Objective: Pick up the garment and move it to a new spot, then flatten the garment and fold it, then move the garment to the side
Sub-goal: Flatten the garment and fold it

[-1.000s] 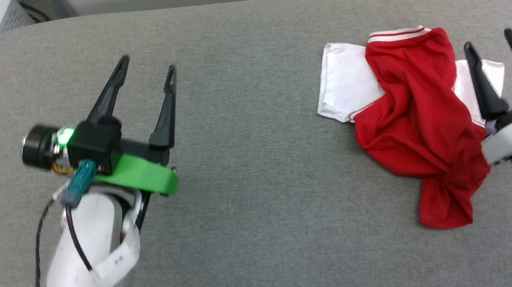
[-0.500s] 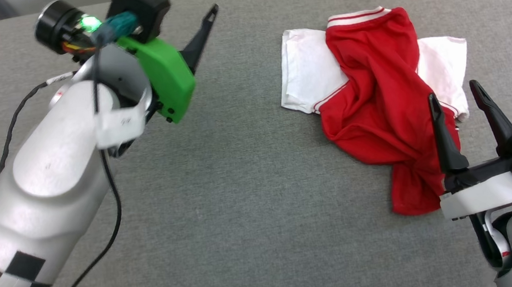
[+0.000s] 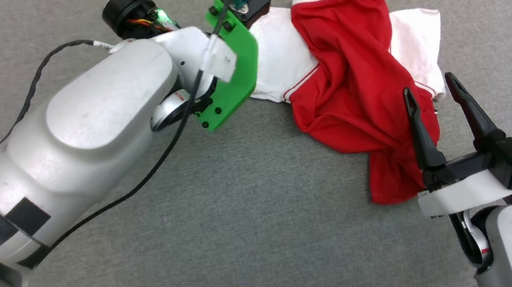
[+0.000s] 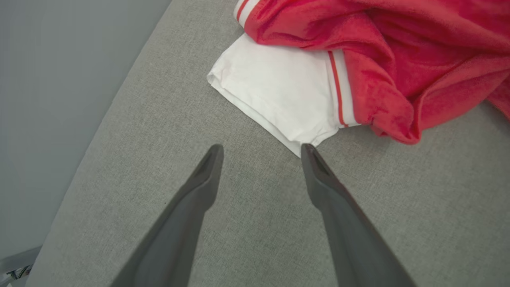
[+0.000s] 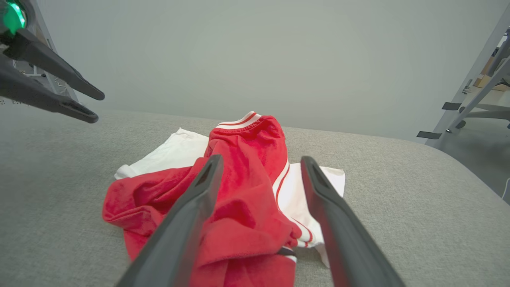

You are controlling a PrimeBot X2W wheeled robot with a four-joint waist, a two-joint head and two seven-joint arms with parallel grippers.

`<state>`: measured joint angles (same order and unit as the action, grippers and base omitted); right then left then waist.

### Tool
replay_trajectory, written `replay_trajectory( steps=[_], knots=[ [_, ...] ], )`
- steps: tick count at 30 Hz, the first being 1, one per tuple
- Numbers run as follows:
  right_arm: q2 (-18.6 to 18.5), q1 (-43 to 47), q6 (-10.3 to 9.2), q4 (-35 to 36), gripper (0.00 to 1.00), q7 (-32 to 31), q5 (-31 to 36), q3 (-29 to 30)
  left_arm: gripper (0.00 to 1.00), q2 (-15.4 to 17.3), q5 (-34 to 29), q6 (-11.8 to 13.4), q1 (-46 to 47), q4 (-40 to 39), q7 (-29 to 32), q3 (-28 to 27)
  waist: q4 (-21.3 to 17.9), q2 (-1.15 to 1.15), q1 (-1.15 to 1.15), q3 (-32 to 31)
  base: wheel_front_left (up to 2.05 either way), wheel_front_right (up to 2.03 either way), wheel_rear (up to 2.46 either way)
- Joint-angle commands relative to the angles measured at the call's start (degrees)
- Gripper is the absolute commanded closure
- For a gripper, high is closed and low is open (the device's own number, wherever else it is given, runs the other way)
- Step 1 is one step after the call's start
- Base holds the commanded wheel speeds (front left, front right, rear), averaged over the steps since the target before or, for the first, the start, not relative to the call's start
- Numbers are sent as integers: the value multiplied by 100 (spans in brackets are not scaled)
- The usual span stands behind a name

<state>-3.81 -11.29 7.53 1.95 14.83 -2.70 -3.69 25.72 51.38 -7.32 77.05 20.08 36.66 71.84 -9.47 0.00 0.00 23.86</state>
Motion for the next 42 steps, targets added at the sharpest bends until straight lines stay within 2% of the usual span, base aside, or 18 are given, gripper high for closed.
replay_trajectory(
  steps=[1,7,10,16,20,21,23,28,34,42],
  knots=[
    [32,-126,-4,40,0,17,-5,-25,0,-47,64,-16,165,-39,214,76,-224,0,0,250,0,0,0],
    [77,-301,-4,70,0,17,-77,-155,0,-170,-169,-16,150,-363,1047,148,-480,0,0,589,0,0,0],
    [87,-372,-4,74,0,17,-118,-213,0,-131,-438,-16,15,-583,1522,150,-587,0,0,738,0,0,0],
    [91,-492,-4,109,0,17,-345,-307,0,51,-682,-16,-181,-622,1687,151,-760,0,0,957,0,0,0],
    [92,-511,-4,102,0,17,-409,-325,0,213,-896,-16,-419,-686,2001,151,-800,0,0,1003,0,0,0],
    [92,-513,-4,100,0,17,-418,-324,54,266,-927,-16,-468,-712,2051,151,-806,0,0,1007,0,0,0],
    [92,-517,-4,99,0,17,-429,-316,100,346,-978,-16,-533,-760,2088,151,-805,0,0,1007,0,0,0],
    [92,-489,-4,91,0,17,-387,-258,100,375,-914,-16,-504,-820,1783,151,-664,0,0,900,0,0,0],
    [92,-324,-4,57,0,17,-152,-79,100,397,-935,-16,-305,-959,967,151,-310,0,0,477,0,0,0],
    [93,-5,-4,17,0,17,79,176,100,834,-911,-16,-231,-1025,-54,152,335,0,0,-90,0,0,0]
  ],
)
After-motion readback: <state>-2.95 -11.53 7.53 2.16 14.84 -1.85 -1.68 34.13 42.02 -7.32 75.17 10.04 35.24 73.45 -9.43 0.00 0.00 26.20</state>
